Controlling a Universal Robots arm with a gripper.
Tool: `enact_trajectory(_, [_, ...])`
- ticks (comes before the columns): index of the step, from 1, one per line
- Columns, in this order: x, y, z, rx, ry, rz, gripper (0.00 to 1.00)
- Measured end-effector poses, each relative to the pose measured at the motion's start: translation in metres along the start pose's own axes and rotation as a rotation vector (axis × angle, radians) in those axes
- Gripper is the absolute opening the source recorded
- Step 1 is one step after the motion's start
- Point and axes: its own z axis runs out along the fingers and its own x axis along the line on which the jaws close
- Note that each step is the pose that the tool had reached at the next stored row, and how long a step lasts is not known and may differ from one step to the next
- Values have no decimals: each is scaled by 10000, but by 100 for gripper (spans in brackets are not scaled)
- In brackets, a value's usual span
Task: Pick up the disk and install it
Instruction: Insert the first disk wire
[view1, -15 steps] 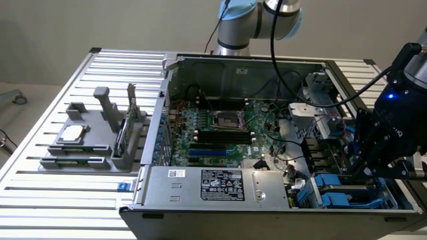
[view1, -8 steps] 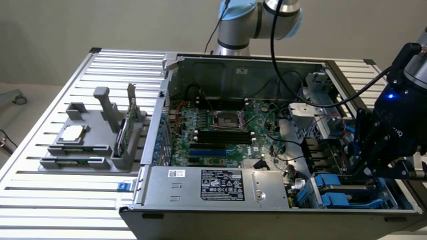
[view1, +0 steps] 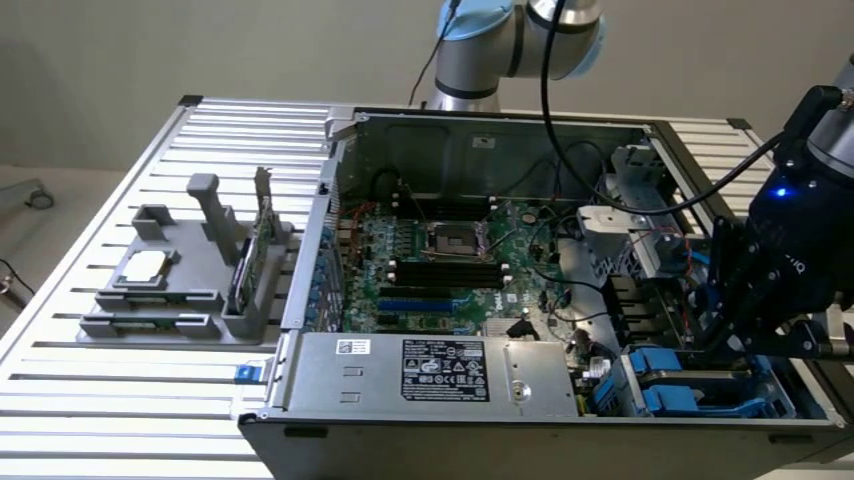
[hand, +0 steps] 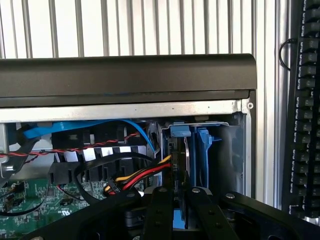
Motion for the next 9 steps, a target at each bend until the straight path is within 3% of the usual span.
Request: enact_trajectory(9, [1,17,2,5,-5,0,16])
